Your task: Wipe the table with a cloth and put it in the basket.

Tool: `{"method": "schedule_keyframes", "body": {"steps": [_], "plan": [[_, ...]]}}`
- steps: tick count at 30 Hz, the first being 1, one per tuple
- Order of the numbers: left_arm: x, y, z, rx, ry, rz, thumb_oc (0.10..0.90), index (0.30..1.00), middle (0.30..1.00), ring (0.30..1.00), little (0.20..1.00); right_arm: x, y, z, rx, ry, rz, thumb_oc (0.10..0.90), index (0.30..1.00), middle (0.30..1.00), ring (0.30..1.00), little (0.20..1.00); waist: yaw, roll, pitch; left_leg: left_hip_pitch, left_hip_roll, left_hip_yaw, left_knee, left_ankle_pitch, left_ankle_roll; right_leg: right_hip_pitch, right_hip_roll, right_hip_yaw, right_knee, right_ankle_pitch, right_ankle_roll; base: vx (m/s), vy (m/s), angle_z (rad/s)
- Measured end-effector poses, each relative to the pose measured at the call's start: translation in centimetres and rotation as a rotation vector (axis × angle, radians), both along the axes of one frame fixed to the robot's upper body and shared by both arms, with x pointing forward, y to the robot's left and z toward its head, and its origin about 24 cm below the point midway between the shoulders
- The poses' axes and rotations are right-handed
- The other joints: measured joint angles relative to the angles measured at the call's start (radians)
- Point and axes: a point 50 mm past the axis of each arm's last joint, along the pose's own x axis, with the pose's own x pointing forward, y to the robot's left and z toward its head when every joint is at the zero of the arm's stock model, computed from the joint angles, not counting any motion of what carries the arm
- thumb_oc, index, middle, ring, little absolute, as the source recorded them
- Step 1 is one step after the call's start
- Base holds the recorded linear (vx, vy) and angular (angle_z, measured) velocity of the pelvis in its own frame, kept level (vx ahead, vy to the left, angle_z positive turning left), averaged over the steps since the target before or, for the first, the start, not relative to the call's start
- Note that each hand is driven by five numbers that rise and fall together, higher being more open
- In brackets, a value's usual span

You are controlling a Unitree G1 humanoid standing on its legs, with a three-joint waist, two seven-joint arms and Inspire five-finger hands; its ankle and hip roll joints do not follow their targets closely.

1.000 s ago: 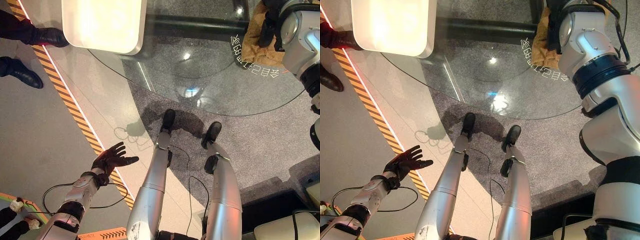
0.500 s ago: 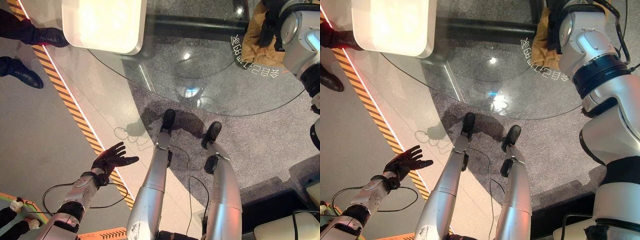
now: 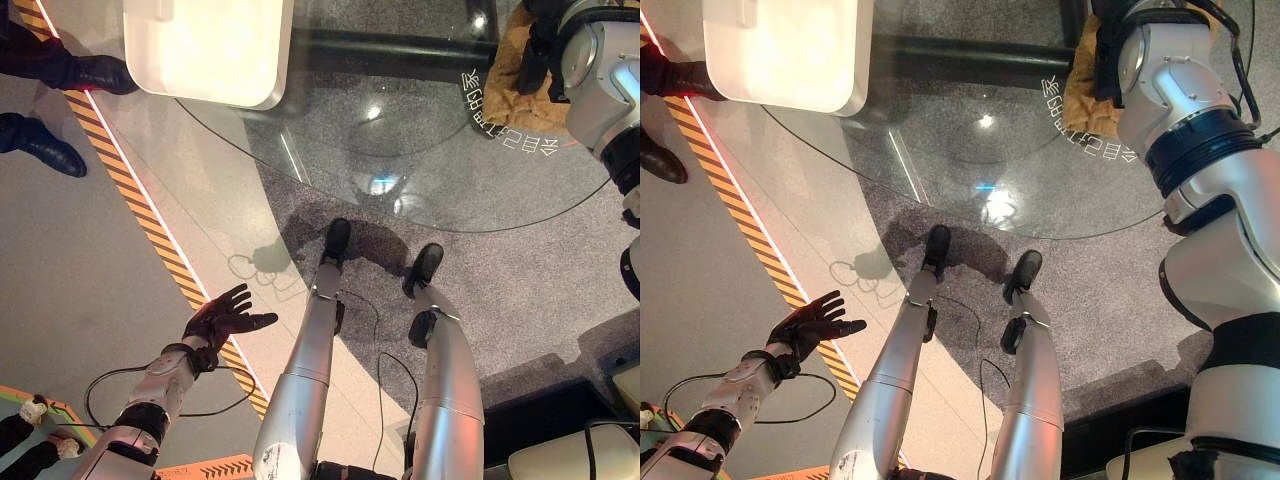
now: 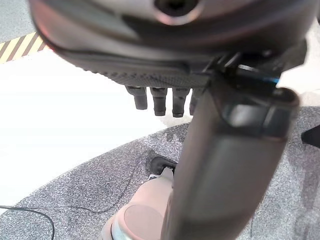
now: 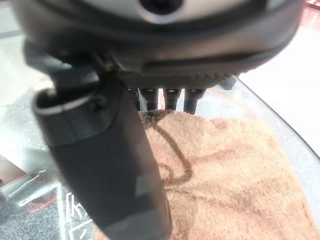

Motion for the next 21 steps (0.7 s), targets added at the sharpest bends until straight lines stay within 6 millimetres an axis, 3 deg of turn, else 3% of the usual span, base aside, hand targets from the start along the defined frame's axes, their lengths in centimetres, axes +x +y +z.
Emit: {"method": "schedule_keyframes", "body": {"steps": [21], "plan": [[0.0, 0.0, 0.0, 0.001, -0.001, 0.000, 0.800, 0.900, 0.900, 0.900, 0.900, -0.4, -0.2, 1.2, 0.000, -0.027, -0.014, 0.100, 0.300, 0.300, 0.300, 0.200, 0.001, 0.000, 0.000, 0.003, -0.001, -0.001, -0.012, 0.004, -0.001, 0.000, -0.002, -0.002, -0.002, -0.001, 0.000, 0.00, 0.000, 0.00]]}}
